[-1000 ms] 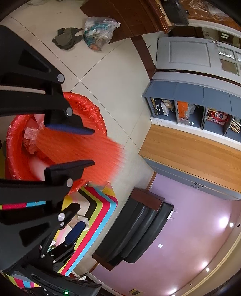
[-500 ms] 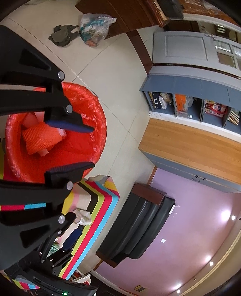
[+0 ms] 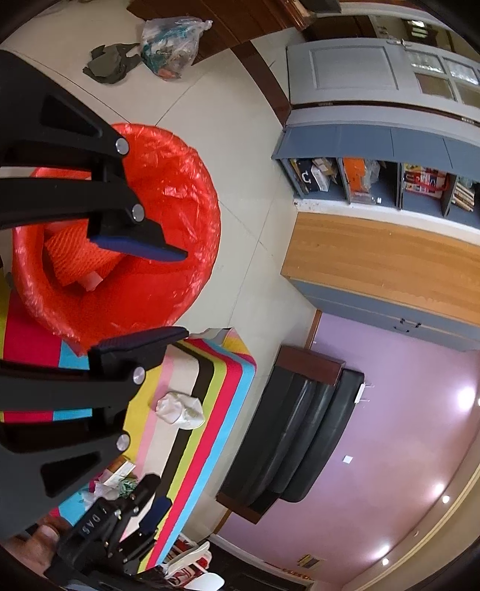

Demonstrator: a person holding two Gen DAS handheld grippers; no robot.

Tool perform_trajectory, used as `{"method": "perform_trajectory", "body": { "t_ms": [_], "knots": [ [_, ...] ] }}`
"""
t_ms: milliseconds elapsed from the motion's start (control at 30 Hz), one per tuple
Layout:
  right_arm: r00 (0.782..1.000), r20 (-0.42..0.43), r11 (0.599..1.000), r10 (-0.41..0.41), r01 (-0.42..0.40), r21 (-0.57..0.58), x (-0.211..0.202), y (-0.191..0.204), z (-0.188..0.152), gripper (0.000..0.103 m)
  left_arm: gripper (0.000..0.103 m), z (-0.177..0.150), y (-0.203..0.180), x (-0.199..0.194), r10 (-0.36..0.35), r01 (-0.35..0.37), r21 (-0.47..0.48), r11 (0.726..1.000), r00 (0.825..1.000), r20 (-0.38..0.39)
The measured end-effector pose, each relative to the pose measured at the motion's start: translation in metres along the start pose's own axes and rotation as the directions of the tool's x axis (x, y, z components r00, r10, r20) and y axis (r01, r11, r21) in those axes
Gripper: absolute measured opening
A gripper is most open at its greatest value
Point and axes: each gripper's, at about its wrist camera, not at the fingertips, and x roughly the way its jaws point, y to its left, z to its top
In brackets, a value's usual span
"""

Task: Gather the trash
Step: 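Move both open tools back over the remaining trash on the bed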

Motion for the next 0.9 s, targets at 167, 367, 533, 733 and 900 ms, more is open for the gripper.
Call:
{"method": "perform_trajectory", "body": {
  "t_ms": [167, 367, 533, 733, 900],
  "knots": [
    [0.999, -0.012, 0.999, -0.046, 0.046, 0.024, -0.007, -0.034, -0.013, 0.057, 0.038, -0.004, -0.015, 0.009, -0.013, 0.013, 0.021, 1.000, 1.000, -0.010],
    [0.995, -0.029, 0.993, -0.094, 0.095, 0.064, -0.013, -0.073, -0.029, 0.058, 0.040, -0.011, -0.042, 0.020, -0.038, 0.039, 0.065, 0.997, 0.999, -0.026],
    [0.992, -0.047, 0.989, -0.114, 0.118, 0.090, -0.016, -0.095, -0.046, 0.059, 0.040, -0.019, -0.065, 0.031, -0.053, 0.058, 0.104, 0.993, 0.997, -0.047],
    [0.989, -0.069, 0.982, -0.131, 0.139, 0.127, -0.014, -0.120, -0.059, 0.061, 0.042, -0.028, -0.094, 0.045, -0.083, 0.093, 0.151, 0.984, 0.994, -0.076],
    [0.986, -0.092, 0.979, -0.141, 0.153, 0.134, -0.010, -0.133, -0.073, 0.063, 0.047, -0.044, -0.122, 0.059, -0.105, 0.127, 0.214, 0.969, 0.988, -0.112]
  ]
}}
